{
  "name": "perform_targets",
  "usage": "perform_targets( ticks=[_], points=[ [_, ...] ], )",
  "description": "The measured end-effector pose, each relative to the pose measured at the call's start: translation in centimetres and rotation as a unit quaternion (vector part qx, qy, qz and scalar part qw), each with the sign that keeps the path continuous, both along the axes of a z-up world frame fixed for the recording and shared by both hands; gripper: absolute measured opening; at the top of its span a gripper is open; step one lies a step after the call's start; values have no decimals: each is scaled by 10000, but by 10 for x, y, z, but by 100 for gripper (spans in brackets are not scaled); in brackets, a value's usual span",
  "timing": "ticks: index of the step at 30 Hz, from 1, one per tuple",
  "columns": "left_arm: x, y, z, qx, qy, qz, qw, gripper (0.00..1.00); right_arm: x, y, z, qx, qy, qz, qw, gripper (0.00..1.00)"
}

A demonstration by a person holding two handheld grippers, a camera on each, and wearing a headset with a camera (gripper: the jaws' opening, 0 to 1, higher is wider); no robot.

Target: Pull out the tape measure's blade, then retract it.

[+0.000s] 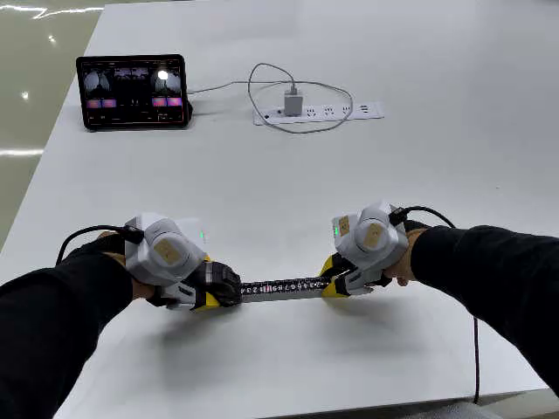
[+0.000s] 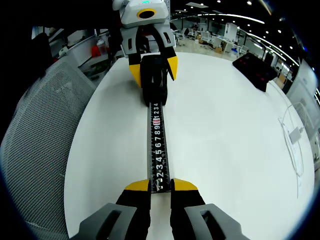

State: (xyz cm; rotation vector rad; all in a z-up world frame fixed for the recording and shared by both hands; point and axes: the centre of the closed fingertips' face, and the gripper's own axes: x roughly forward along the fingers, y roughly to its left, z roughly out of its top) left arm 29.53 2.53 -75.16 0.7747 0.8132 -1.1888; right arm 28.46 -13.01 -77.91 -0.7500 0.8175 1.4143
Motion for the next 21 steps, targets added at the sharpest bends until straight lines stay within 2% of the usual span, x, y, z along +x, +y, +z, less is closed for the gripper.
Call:
perform_targets(
  ticks=[21],
  points=[
    [0, 1, 1, -6, 1, 10, 10000, 33, 1, -15, 1, -88, -21, -10, 10000, 10]
  ],
)
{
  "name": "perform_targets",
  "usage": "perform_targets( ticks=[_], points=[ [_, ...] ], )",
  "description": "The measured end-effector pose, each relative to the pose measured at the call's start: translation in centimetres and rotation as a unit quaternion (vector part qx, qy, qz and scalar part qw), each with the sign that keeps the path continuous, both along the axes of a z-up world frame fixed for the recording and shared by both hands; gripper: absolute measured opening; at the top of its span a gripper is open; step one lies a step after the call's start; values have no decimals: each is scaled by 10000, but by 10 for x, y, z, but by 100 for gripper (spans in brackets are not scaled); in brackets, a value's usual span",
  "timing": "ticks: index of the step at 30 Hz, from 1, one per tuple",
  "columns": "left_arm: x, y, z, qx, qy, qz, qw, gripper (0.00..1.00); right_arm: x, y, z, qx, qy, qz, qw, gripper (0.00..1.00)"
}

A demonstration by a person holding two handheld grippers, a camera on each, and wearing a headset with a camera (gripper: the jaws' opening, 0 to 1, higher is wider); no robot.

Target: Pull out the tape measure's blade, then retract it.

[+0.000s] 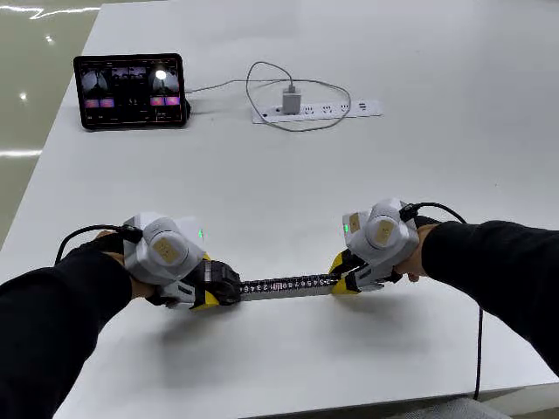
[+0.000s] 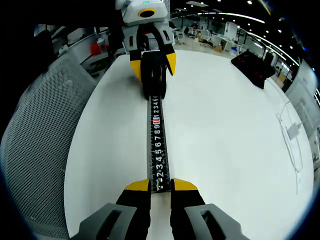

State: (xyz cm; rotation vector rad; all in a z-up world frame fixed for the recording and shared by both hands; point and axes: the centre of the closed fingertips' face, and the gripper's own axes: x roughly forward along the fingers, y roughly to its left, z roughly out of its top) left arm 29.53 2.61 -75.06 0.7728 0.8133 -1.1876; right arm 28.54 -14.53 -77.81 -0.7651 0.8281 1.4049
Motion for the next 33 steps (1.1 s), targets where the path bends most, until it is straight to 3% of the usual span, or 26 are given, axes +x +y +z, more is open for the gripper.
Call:
perform_targets(
  ticks=[33],
  points=[
    [1, 0, 0, 20, 11, 9, 10000, 32, 0, -30, 1, -61, 10, -136, 9999, 10]
  ],
)
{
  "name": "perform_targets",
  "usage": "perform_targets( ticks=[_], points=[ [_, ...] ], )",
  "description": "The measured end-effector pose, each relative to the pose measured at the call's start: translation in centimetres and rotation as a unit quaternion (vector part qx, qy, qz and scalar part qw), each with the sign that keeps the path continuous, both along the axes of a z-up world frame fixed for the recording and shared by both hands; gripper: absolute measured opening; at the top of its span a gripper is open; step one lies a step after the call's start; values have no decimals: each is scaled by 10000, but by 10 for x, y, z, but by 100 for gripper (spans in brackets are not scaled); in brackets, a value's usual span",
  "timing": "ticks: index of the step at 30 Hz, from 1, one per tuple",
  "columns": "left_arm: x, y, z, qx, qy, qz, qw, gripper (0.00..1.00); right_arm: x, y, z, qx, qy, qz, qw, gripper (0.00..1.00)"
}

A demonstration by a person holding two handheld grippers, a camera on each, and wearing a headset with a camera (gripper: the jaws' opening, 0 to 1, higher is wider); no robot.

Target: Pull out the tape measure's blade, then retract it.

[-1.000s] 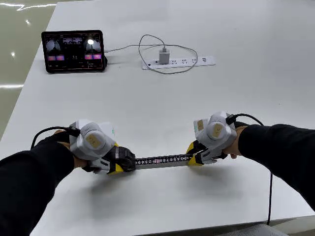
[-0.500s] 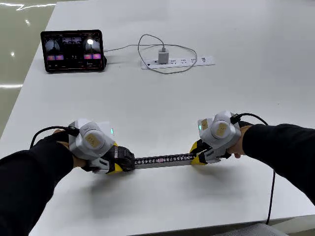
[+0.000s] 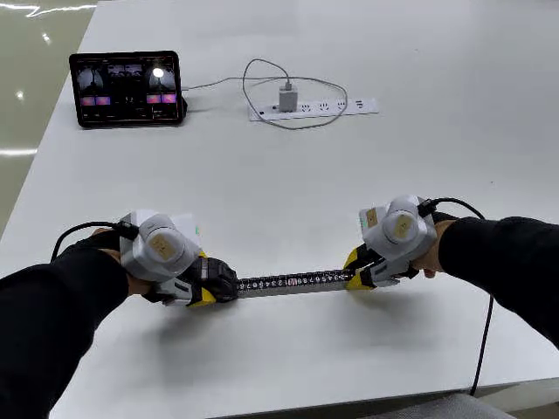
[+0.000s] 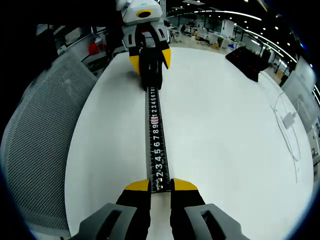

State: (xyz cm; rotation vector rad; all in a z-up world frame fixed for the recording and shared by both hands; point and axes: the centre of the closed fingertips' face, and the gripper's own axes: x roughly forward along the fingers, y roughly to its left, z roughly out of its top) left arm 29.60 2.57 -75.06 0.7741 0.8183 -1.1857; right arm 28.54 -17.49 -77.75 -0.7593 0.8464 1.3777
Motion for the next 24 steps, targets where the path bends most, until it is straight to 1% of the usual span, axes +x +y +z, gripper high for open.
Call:
perform_targets(
  ticks=[24],
  points=[
    [0, 0, 0, 5, -15, 7, 10000, 32, 0, -23, -1, -106, 6, -87, 9999, 10]
  ],
)
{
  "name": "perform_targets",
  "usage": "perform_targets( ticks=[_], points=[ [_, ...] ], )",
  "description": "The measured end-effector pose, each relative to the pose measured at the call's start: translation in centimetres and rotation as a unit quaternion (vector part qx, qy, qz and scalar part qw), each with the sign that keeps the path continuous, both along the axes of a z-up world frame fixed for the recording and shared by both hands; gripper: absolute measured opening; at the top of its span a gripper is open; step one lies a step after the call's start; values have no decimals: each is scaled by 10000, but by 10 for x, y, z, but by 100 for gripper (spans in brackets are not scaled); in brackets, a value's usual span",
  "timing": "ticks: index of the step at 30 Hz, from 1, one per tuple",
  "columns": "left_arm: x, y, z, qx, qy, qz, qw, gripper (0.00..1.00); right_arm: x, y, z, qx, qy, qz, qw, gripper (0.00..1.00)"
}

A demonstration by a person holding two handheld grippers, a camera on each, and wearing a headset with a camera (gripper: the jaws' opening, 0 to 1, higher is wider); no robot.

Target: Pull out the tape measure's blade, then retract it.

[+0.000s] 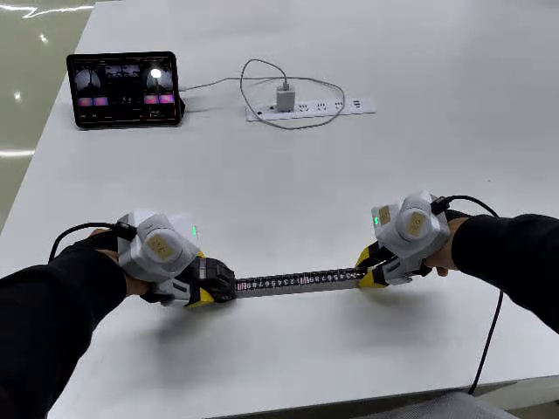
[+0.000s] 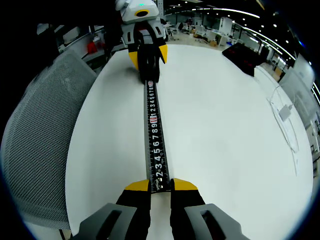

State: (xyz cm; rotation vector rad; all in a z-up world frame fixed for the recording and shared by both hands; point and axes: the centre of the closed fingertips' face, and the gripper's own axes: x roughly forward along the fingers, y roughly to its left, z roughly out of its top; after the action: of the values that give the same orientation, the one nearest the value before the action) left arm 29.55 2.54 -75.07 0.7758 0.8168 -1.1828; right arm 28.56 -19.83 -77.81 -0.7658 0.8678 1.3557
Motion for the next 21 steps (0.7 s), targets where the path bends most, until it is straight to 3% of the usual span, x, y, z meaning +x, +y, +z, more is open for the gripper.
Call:
perform_targets(
  ticks=[21],
  points=[
    [0, 0, 0, -3, -1, 4, 10000, 32, 0, -16, 0, -39, 5, -94, 9999, 10]
  ],
)
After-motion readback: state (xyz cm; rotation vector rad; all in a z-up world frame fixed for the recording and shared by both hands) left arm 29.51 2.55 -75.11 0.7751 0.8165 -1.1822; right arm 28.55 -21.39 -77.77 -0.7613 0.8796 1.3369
